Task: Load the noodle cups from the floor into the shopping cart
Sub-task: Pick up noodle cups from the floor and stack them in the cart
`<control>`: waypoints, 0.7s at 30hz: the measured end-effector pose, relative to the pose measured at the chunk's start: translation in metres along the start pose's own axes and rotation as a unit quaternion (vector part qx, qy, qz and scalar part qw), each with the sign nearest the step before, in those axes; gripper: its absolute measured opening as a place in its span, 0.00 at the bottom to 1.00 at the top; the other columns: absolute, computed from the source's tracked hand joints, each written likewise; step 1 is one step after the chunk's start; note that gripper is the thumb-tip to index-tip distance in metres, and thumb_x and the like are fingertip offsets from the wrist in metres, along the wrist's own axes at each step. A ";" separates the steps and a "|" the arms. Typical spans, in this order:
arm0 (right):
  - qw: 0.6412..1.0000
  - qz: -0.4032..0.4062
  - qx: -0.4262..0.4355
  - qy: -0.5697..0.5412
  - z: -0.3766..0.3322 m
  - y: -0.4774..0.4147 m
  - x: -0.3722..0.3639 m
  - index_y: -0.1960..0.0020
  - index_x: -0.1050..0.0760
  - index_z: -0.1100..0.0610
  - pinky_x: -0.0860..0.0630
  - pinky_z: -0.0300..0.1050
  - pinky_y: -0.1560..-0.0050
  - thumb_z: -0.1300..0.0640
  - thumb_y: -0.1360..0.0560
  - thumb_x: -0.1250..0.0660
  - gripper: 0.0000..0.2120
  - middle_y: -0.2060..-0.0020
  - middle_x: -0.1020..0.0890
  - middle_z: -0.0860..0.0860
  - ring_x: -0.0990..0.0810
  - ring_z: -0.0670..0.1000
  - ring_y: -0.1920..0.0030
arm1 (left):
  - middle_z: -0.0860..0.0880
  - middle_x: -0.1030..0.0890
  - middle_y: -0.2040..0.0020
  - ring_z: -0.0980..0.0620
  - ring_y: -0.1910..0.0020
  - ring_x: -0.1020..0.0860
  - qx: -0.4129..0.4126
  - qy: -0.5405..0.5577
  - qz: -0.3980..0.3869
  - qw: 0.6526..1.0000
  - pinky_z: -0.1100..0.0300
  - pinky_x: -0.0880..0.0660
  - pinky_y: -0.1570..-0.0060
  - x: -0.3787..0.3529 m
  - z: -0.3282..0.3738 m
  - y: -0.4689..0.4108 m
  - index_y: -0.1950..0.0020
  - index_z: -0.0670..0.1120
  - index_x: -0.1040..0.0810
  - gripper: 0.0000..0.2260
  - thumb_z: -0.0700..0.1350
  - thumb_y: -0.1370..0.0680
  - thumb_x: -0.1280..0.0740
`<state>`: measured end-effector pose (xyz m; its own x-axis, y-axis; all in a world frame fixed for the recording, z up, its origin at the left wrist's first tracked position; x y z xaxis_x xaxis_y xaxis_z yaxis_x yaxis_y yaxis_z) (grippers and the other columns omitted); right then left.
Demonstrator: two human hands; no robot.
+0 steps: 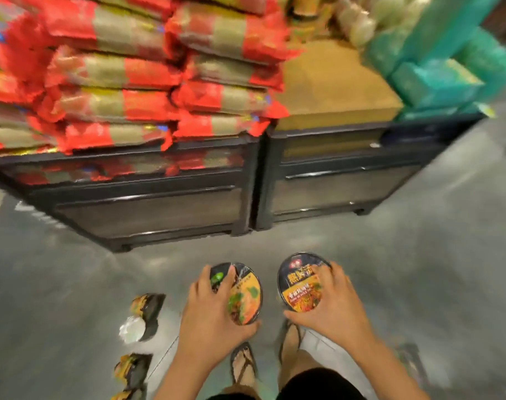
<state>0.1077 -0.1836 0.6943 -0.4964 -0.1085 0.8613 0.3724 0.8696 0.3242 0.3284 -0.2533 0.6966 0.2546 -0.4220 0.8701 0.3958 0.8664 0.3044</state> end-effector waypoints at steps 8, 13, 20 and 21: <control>0.967 0.177 -0.167 -0.071 0.139 0.109 0.033 0.37 0.29 0.52 0.25 0.48 0.44 0.28 0.50 0.29 0.47 0.42 0.29 0.53 0.27 0.56 0.42 | 0.50 0.45 0.25 0.48 0.30 0.41 -0.209 -0.069 -0.076 0.972 0.56 0.30 0.37 -0.048 0.139 -0.003 0.24 0.58 0.41 0.48 0.71 0.42 0.35; 0.926 0.258 -0.247 -0.122 0.231 0.196 0.050 0.34 0.34 0.44 0.27 0.45 0.43 0.31 0.50 0.28 0.47 0.42 0.32 0.49 0.29 0.54 0.41 | 0.47 0.37 0.29 0.45 0.34 0.36 -0.325 -0.105 -0.068 0.937 0.52 0.28 0.39 -0.094 0.253 0.016 0.27 0.55 0.33 0.48 0.71 0.45 0.35; 0.862 0.320 -0.364 -0.147 0.358 0.343 0.070 0.29 0.37 0.37 0.29 0.42 0.40 0.31 0.49 0.28 0.50 0.40 0.33 0.49 0.29 0.53 0.39 | 0.45 0.42 0.27 0.44 0.31 0.40 -0.431 -0.135 -0.154 0.879 0.54 0.38 0.32 -0.189 0.423 0.103 0.23 0.58 0.42 0.50 0.73 0.42 0.34; 0.852 0.326 -0.382 -0.148 0.376 0.364 0.072 0.28 0.37 0.39 0.29 0.44 0.39 0.30 0.49 0.28 0.51 0.39 0.32 0.51 0.30 0.54 0.38 | 0.45 0.44 0.25 0.44 0.29 0.42 -0.444 -0.136 -0.170 0.869 0.54 0.40 0.30 -0.204 0.445 0.119 0.23 0.59 0.43 0.50 0.72 0.41 0.33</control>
<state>-0.0873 0.3058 0.7269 -0.1228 0.5031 0.8554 0.9902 0.1193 0.0719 -0.0692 0.0544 0.7276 -0.1802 -0.4301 0.8846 0.9632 0.1051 0.2473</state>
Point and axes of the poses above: each hand's wrist, its own y-axis away from the middle knuckle, its own x-axis out of the back of the hand, z = x × y, the point moved 4 cm from there along -y, towards the middle knuckle
